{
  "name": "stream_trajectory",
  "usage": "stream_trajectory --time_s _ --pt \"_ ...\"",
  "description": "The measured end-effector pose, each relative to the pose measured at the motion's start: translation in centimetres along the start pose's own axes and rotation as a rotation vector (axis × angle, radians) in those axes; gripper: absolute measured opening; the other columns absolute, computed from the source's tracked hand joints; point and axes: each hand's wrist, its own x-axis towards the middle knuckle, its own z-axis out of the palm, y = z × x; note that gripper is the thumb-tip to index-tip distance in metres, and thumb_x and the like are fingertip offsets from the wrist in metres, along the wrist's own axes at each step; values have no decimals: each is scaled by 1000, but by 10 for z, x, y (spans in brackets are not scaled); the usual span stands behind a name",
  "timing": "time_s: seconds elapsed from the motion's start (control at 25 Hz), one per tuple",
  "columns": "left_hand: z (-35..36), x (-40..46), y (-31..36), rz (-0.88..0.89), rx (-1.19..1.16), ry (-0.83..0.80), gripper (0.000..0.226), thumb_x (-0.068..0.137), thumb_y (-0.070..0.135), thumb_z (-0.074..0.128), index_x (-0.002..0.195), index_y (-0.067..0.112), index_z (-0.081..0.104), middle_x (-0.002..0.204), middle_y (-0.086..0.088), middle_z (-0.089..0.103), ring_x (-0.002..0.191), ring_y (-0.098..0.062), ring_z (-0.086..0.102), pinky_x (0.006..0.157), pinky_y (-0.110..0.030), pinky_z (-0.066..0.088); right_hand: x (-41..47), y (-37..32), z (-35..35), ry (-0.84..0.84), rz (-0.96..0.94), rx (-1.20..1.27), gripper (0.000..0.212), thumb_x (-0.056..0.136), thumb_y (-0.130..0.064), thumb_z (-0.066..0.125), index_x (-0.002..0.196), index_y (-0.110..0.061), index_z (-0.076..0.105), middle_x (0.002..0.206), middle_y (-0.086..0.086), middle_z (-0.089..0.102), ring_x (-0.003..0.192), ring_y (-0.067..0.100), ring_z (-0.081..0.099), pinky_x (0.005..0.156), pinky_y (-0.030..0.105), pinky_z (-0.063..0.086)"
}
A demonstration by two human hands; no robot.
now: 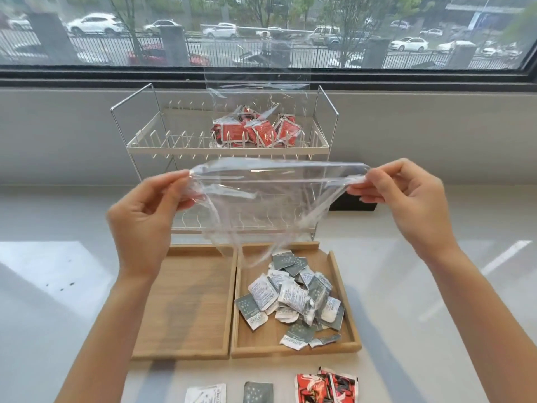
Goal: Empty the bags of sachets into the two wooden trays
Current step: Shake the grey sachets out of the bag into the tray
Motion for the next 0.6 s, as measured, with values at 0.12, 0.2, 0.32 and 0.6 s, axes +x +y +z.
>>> stream_trajectory --time_s 0.12,0.2,0.32,0.6 --pt "-8 -5 5 82 31 -23 21 82 10 61 86 30 67 77 24 71 73 -1 67 76 -16 53 -6 -7 -4 21 -22 54 11 85 -7 57 76 -13 59 67 -11 73 68 8 71 65 18 55" --pt "-17 -28 -12 42 95 -102 22 81 6 60 88 27 65 83 23 69 75 1 66 75 -12 51 -24 10 -3 -13 58 25 7 81 -5 61 76 -9 60 66 -9 73 66 7 69 65 16 54" --pt "-26 -77 -50 -210 131 -218 37 78 3 60 82 39 66 93 7 67 80 2 64 76 -10 50 -62 58 0 -54 332 15 15 77 5 64 74 -9 57 61 -2 71 59 3 67 60 11 52" --pt "-51 -151 -90 -828 236 -519 22 76 7 67 88 25 64 111 -8 61 96 -7 60 81 -19 46 -135 131 7 -291 828 -92 21 81 5 59 98 -4 52 75 8 60 49 -2 59 52 8 46"
